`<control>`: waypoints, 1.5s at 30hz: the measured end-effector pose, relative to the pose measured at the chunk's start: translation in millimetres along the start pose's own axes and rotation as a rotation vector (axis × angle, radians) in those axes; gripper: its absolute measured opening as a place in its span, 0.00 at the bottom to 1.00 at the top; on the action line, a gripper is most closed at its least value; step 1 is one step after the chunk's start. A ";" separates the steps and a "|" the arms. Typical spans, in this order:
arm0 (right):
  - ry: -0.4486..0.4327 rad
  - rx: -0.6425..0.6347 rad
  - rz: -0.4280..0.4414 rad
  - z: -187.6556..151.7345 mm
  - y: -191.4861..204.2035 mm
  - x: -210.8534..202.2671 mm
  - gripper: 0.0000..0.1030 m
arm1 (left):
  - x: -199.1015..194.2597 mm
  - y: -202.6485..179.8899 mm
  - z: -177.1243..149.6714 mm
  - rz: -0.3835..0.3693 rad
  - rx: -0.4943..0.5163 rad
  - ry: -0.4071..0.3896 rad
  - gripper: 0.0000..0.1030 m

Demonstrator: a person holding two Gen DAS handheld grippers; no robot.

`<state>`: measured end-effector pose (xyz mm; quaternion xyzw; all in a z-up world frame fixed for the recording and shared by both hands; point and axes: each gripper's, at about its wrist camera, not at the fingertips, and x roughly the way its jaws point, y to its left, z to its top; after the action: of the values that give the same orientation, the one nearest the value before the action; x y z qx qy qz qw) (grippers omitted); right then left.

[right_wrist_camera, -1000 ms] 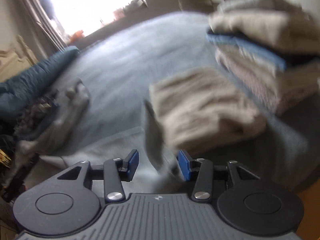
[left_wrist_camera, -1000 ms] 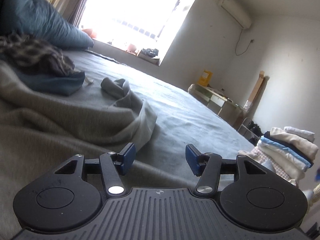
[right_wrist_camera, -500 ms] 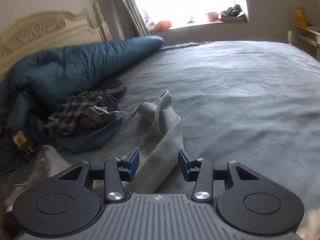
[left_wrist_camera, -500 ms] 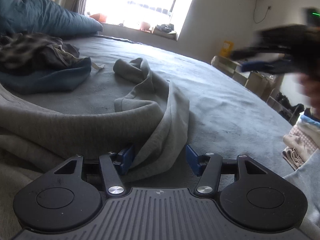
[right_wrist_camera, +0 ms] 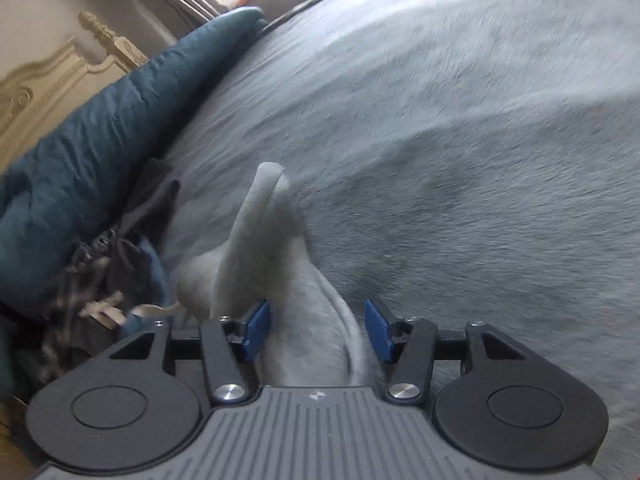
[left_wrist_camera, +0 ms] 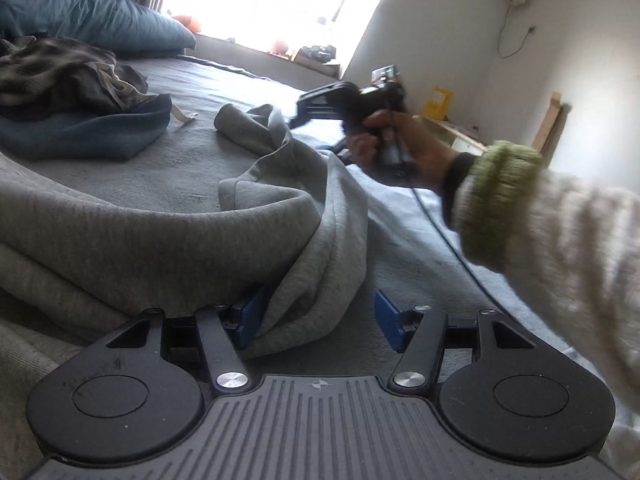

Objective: Fold clothes
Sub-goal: 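Drag the hoodie edge across the bed with the right tool to smooth it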

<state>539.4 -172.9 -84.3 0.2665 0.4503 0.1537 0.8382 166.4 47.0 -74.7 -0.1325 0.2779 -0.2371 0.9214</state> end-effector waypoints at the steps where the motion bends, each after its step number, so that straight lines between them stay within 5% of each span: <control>1: 0.007 0.004 0.018 2.2 1.1 5.1 0.55 | 0.1 0.7 -0.6 -0.007 -0.002 -0.002 0.59; 3: 0.033 -0.041 0.033 -0.2 12.1 12.7 0.53 | 0.2 1.8 -1.7 -0.019 -0.006 -0.007 0.59; 5: 0.041 -0.154 0.001 -6.6 29.7 16.8 0.38 | -0.1 1.2 -3.0 -0.020 -0.002 -0.012 0.59; 6: 0.031 -0.208 -0.028 -12.2 37.9 14.5 0.18 | -0.4 0.9 -3.7 -0.020 0.000 -0.016 0.59; 7: 0.018 -0.250 -0.053 -17.3 45.1 10.9 0.14 | -0.8 0.5 -4.3 -0.019 0.002 -0.020 0.59; 11: -0.158 -0.195 -0.097 -30.3 51.2 -51.8 0.12 | -5.0 0.8 -5.4 -0.017 0.010 -0.035 0.59; 16: -0.421 -0.168 -0.218 -70.9 48.8 -197.7 0.12 | -9.5 5.4 -3.0 -0.026 -0.014 -0.048 0.59; 20: -0.509 -0.091 -0.376 -122.2 12.7 -280.1 0.13 | -10.7 9.1 -1.0 -0.040 -0.038 -0.047 0.59; 21: -0.511 -0.059 -0.419 -133.7 -0.1 -294.2 0.16 | -10.6 10.1 -0.5 -0.044 -0.044 -0.045 0.59; 24: -0.339 0.146 -0.541 -152.2 -68.0 -289.9 0.34 | -9.6 13.9 0.8 -0.050 -0.056 -0.034 0.59; 26: -0.232 0.299 -0.577 -164.7 -108.2 -291.2 0.36 | -12.9 20.2 2.3 -0.045 -0.083 -0.040 0.59; 29: -0.209 0.373 -0.478 -181.6 -122.2 -316.8 0.36 | -17.7 29.6 4.4 -0.039 -0.125 -0.049 0.59; 32: -0.233 0.266 -0.408 -189.0 -84.7 -342.5 0.37 | -22.6 39.0 6.5 -0.032 -0.167 -0.058 0.59; 36: -0.287 0.054 -0.150 -188.3 6.1 -337.7 0.37 | -29.1 51.6 9.4 -0.023 -0.222 -0.069 0.60; 38: -0.234 -0.095 0.021 -181.6 55.0 -307.6 0.37 | -32.3 57.9 10.8 -0.019 -0.250 -0.075 0.60; 41: -0.040 -0.345 0.258 -169.5 130.1 -231.4 0.37 | -23.4 73.6 7.1 -0.021 -0.327 -0.032 0.59; 45: 0.115 -0.647 0.319 -167.0 203.9 -117.8 0.39 | -23.5 78.5 5.2 -0.037 -0.343 -0.018 0.59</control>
<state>331.6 -14.7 38.7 0.0453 0.3774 0.4317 0.8180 180.6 126.5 -89.4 -0.2952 0.3035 -0.2016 0.8832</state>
